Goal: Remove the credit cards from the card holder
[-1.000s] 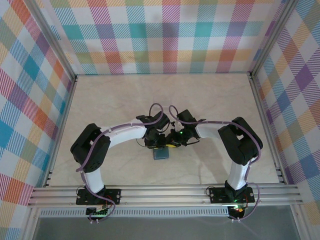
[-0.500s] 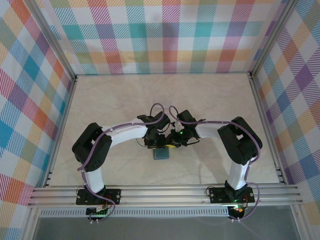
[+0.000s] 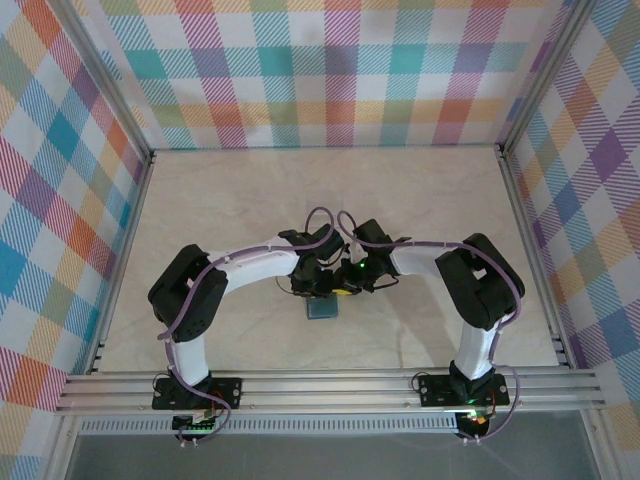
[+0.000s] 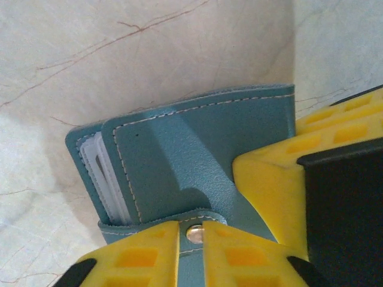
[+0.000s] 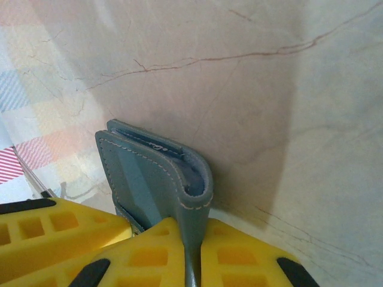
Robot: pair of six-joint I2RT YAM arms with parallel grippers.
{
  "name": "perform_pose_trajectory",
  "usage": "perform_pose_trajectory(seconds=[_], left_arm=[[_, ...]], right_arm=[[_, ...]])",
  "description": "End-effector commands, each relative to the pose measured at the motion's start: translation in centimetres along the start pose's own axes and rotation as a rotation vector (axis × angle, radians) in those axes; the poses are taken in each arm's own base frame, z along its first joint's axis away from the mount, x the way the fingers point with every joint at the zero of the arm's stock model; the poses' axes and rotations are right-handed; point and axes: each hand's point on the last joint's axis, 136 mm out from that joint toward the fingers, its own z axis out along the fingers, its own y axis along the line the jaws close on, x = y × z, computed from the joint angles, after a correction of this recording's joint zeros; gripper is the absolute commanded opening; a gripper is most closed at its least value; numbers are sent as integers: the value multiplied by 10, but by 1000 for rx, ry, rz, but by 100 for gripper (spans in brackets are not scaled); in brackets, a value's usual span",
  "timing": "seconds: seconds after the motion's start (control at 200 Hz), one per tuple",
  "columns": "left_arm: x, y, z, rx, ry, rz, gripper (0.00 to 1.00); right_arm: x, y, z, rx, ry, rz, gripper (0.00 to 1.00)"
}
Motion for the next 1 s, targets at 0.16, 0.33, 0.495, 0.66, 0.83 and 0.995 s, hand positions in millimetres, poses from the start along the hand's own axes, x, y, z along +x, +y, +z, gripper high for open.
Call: perform_pose_trajectory(seconds=[0.16,0.33,0.495,0.66,0.83,0.995], left_arm=[[13,34,-3,-160,2,9,8],[8,32,-19,-127,-64,11,6],[2,13,-37,4,-142,81,12],[4,-1,-45,91,-161,166,21],[9,-14,-46,169,-151,221,31],[17,-8,-34,148,-106,250,31]], right_arm=[[6,-7,-5,48,10,40,8],[6,2,-11,17,1,42,7],[9,13,-15,-25,20,68,7],[10,20,-18,-44,34,75,8],[12,22,-18,-75,66,122,7],[13,27,-18,-103,83,143,5]])
